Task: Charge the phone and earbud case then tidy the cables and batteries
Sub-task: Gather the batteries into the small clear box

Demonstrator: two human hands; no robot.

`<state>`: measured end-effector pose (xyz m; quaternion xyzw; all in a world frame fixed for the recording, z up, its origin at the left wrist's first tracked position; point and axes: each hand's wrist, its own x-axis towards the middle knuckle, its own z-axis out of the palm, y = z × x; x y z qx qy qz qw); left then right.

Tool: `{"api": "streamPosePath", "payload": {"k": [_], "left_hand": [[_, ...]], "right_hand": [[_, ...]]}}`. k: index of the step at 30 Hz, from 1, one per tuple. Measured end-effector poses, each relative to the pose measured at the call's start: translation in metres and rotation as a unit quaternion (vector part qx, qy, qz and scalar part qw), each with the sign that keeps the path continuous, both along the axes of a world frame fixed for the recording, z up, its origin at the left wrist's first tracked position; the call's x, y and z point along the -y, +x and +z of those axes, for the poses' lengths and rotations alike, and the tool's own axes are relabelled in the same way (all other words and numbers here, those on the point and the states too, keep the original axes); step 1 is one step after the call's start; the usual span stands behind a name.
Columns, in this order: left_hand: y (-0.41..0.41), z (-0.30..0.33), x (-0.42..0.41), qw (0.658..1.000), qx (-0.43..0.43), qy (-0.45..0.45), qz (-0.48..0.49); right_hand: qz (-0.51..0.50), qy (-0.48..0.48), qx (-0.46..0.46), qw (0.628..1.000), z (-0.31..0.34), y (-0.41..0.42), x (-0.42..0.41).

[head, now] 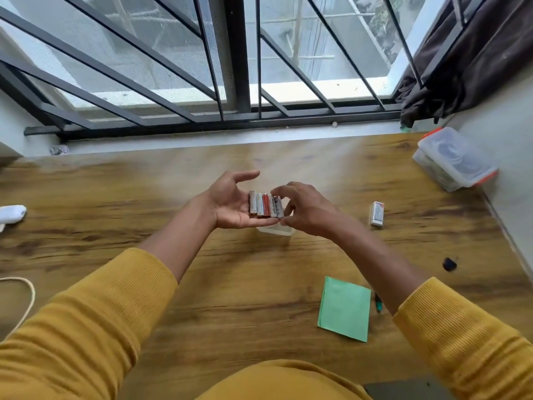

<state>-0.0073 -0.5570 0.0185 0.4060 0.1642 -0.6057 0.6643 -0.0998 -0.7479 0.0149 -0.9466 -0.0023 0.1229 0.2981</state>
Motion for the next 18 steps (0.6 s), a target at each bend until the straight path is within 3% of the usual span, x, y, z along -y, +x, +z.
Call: {"api": "streamPosePath", "payload": {"k": [18], "left_hand": [[-0.009, 0.019, 0.013, 0.967, 0.158, 0.177, -0.097]], "right_hand": [[-0.040, -0.064, 0.052, 0.996, -0.021, -0.015, -0.019]]}}
